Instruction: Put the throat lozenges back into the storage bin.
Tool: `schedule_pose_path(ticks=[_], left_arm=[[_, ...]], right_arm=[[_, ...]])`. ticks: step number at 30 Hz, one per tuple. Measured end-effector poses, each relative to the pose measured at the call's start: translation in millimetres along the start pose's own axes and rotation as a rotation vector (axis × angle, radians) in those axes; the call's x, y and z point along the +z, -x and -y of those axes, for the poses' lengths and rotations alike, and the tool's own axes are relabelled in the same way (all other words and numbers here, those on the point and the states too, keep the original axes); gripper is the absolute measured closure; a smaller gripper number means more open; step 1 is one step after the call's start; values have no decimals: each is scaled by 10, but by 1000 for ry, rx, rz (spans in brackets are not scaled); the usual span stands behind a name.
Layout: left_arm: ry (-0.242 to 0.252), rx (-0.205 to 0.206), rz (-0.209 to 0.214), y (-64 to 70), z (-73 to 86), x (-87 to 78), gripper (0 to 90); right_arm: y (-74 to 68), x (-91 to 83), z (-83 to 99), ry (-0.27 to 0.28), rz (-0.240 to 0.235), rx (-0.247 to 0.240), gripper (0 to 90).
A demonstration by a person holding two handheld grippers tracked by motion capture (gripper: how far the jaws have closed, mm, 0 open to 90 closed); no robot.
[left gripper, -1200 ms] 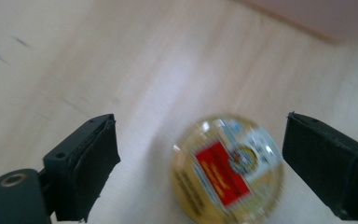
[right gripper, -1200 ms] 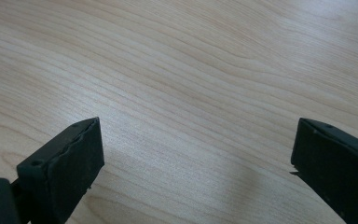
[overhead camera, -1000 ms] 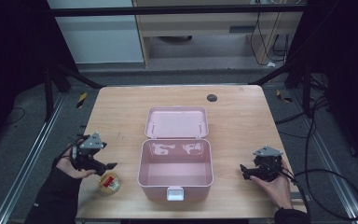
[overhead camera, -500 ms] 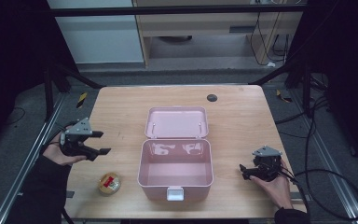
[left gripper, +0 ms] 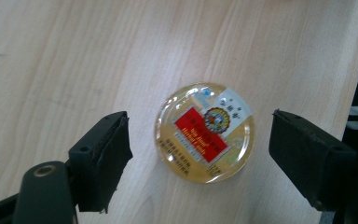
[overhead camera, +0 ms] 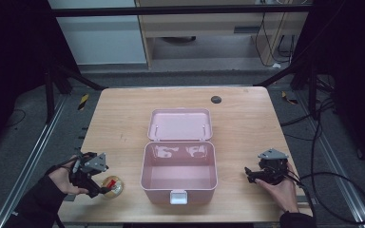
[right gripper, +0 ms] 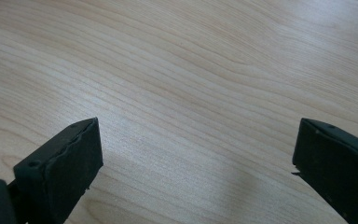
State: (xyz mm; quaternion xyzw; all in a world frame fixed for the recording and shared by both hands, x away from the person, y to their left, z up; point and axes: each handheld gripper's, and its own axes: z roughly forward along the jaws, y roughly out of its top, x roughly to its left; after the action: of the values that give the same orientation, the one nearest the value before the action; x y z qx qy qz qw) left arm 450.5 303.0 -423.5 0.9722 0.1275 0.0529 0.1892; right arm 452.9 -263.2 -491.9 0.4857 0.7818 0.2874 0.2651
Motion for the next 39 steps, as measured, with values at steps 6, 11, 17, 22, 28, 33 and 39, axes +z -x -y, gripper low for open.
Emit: schedule_pose_path(ticks=[6,11,17,22,28,33,39], left_arm=[[-50,20,2,37,-22,140,118],[-93,20,4,27,-16,231,78],[-126,25,23,-1,-33,329,74],[-137,21,36,-37,-9,395,74],[-156,24,52,-36,5,475,89],[-155,19,60,-65,21,500,163],[-163,25,65,-78,16,512,188]], right_arm=[[-2,-7,2,-4,0,0,16],[5,-9,3,-3,1,-2,14],[-2,-2,6,-7,1,-7,13],[1,-3,5,-11,3,-6,13],[-7,3,7,-17,-1,-13,13],[-7,4,8,-19,-1,-17,13],[-8,4,8,-22,-3,-17,13]])
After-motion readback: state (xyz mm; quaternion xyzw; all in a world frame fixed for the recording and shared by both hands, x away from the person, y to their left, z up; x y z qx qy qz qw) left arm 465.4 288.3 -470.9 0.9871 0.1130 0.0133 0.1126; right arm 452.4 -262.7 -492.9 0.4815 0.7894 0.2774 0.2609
